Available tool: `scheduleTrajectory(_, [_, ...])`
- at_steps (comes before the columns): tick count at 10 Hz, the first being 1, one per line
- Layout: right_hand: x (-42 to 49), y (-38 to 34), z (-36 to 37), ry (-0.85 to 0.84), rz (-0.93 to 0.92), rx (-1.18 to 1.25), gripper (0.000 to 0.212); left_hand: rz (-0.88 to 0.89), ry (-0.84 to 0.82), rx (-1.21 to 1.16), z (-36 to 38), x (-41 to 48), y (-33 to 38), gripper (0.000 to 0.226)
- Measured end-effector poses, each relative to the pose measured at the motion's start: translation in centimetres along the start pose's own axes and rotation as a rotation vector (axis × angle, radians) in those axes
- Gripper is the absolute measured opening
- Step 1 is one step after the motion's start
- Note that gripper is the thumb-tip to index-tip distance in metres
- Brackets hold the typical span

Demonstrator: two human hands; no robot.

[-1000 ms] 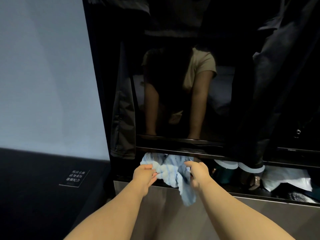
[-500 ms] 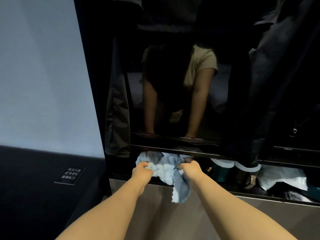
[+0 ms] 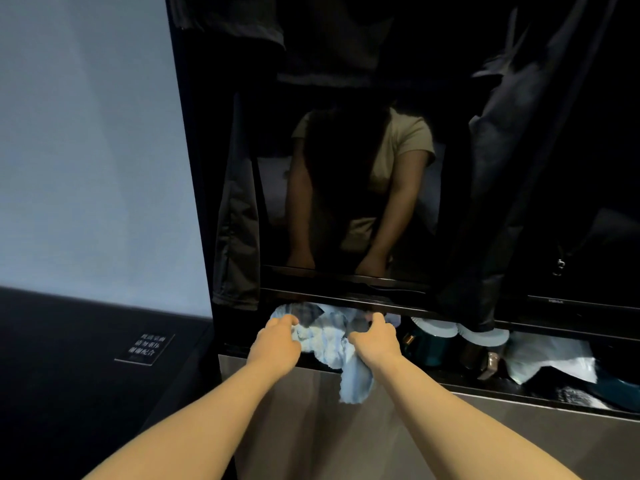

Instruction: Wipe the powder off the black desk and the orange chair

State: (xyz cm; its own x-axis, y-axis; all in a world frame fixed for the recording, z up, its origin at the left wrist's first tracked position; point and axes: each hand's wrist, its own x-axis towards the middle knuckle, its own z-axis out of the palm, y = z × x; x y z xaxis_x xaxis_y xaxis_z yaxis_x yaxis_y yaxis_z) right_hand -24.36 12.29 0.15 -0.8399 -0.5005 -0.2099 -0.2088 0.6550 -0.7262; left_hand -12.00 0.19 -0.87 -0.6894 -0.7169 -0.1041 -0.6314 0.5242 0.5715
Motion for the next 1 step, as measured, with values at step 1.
scheduleTrajectory(1, [-0.6, 0.32, -0.45, -0.025, -0.056, -0.019, 0.049, 0.056, 0.047, 0.075, -0.64, -0.97, 0.33, 0.044])
